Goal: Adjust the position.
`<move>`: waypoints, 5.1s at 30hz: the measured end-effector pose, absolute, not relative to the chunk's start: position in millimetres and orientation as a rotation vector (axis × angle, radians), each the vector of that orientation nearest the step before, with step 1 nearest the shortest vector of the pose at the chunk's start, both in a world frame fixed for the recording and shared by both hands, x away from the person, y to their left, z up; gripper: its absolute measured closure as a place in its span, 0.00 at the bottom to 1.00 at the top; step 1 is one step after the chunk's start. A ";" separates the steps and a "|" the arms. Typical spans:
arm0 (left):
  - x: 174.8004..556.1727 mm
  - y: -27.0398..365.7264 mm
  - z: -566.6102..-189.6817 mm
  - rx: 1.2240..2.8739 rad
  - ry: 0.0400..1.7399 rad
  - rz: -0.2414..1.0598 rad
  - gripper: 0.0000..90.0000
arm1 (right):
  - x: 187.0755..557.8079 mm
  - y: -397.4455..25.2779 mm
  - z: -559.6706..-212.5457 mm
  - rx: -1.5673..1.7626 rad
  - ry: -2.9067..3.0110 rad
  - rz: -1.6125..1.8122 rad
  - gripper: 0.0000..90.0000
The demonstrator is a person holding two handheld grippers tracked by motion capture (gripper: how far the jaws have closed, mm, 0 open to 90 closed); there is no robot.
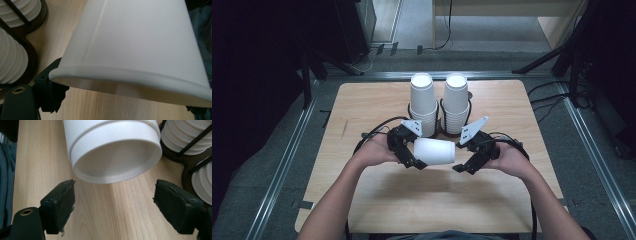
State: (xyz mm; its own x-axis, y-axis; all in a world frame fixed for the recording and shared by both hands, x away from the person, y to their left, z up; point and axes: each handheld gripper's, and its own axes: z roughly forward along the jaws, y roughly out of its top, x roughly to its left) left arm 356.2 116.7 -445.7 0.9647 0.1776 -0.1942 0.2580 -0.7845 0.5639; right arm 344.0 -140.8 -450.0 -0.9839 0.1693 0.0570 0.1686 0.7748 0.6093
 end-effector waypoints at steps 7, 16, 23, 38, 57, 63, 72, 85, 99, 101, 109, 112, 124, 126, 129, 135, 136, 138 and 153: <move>360.6 110.7 -441.4 2.576 0.296 -0.157 0.12 | 345.6 -140.0 -455.2 0.295 2.970 1.001 0.20; 365.1 104.1 -445.4 2.678 0.297 -0.191 0.12 | 346.4 -135.5 -458.6 0.296 2.977 0.999 0.20; 368.5 96.3 -450.0 2.713 0.291 -0.222 0.12 | 347.0 -129.8 -461.5 0.284 2.982 1.002 0.20; 370.1 73.6 -453.6 2.743 0.275 -0.286 0.12 | 347.2 -112.7 -464.7 0.234 2.991 1.017 0.20; 356.1 73.9 -452.1 2.669 0.213 -0.108 0.00 | 346.4 -108.0 -464.5 0.169 3.034 0.973 0.25; 355.7 79.5 -450.3 2.576 0.231 -0.100 0.00 | 345.6 -113.4 -461.3 0.170 2.975 1.015 0.24; 354.7 90.6 -450.3 2.412 0.272 -0.117 0.00 | 345.3 -120.6 -459.8 0.176 2.989 1.021 0.24; 350.1 102.9 -456.0 2.316 0.361 -0.162 0.00 | 342.7 -124.9 -456.8 0.176 2.971 1.053 0.24; 343.8 97.8 -463.2 2.244 0.365 -0.191 0.00 | 337.9 -126.0 -451.4 0.154 2.962 1.122 0.24; 343.6 96.5 -463.1 2.236 0.367 -0.194 0.00 | 337.0 -124.7 -450.6 0.138 2.953 1.141 0.24; 342.0 97.1 -460.1 2.220 0.367 -0.196 0.09 | 337.6 -122.8 -451.1 0.130 2.940 1.162 0.24; 342.3 97.3 -460.5 2.222 0.386 -0.214 0.11 | 337.5 -122.6 -451.2 0.135 2.942 1.154 0.24; 345.5 110.9 -451.8 2.260 0.432 -0.235 0.13 | 340.8 -125.2 -454.4 0.256 2.982 1.149 0.18; 346.3 112.5 -448.8 2.287 0.434 -0.216 0.13 | 342.0 -127.2 -454.7 0.271 2.978 1.146 0.18; 348.8 113.9 -445.0 2.301 0.437 -0.219 0.13 | 344.0 -127.8 -455.9 0.284 2.976 1.134 0.18; 356.1 110.8 -434.7 2.379 0.410 -0.206 0.13 | 345.3 -128.6 -456.2 0.287 2.947 1.151 0.17; 357.1 109.2 -433.4 2.399 0.395 -0.203 0.13 | 345.3 -128.8 -455.8 0.292 2.945 1.152 0.17; 357.8 105.3 -431.8 2.422 0.365 -0.212 0.13 | 346.1 -129.3 -455.7 0.296 2.933 1.161 0.17; 368.4 71.2 -423.8 2.661 0.272 -0.182 0.13 | 348.8 -124.8 -465.1 0.306 2.940 1.146 0.17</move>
